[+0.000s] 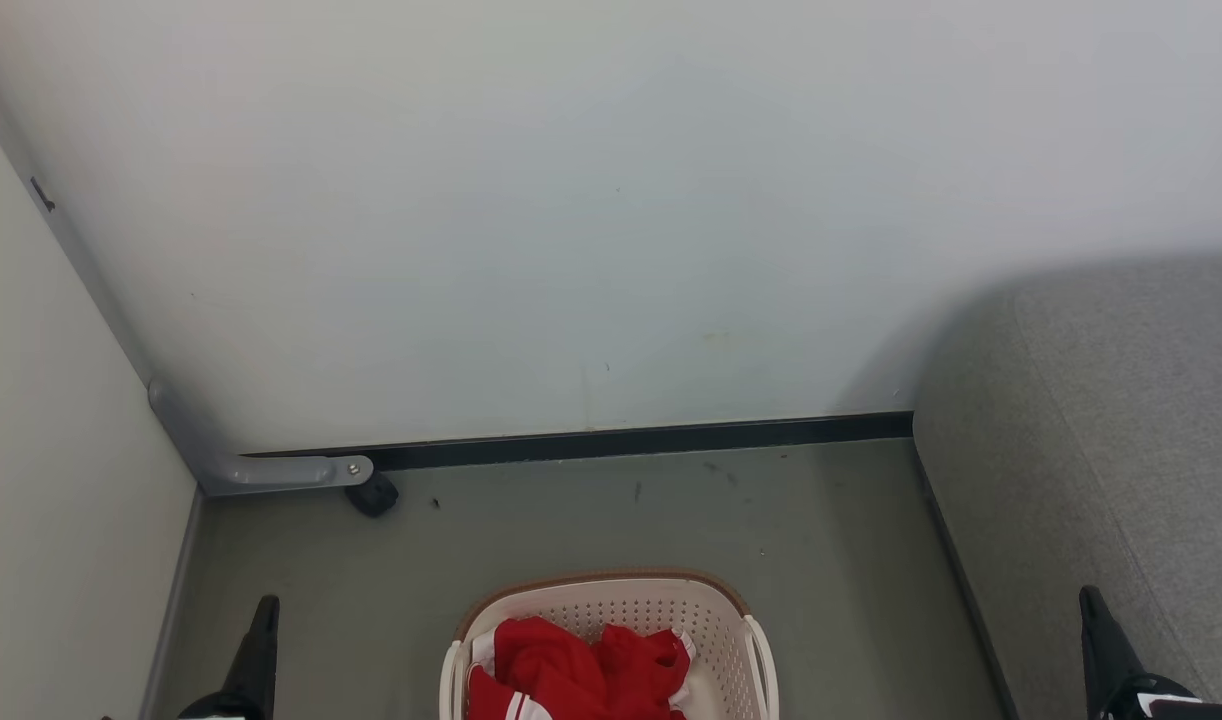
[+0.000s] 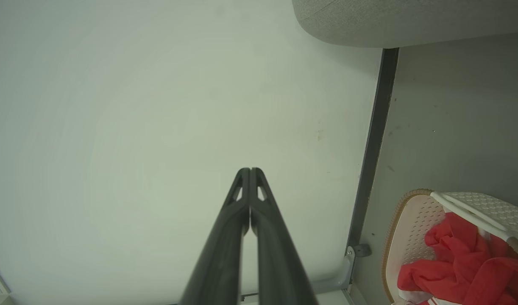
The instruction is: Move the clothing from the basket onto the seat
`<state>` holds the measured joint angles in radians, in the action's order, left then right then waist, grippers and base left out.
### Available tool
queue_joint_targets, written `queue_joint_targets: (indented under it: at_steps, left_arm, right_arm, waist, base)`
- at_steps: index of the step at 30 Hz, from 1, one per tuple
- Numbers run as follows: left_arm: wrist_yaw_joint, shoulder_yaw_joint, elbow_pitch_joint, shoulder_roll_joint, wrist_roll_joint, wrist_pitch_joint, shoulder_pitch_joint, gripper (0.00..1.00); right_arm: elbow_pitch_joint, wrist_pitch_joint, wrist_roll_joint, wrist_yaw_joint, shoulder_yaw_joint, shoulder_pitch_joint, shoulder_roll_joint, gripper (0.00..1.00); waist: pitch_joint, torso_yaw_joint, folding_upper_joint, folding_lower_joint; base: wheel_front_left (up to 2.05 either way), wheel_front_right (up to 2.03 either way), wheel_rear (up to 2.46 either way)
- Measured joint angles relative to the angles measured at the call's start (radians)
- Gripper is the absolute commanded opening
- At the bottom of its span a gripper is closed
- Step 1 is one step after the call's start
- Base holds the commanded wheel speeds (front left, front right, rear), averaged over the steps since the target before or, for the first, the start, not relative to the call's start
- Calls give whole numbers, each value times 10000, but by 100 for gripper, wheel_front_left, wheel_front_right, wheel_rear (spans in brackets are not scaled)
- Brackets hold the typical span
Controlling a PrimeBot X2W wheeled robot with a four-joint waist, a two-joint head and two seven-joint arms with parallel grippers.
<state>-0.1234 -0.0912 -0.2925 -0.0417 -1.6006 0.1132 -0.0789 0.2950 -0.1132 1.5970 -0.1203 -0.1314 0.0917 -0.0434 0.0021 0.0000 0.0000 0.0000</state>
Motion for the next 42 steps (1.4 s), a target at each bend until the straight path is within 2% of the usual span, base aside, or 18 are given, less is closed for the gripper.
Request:
queue_joint_targets:
  at_steps: [42]
  left_arm:
    - [0, 0, 0, 0, 0, 0, 0, 0]
  right_arm:
    - [0, 0, 0, 0, 0, 0, 0, 0]
  waist:
    - [0, 0, 0, 1]
  base:
    - [0, 0, 0]
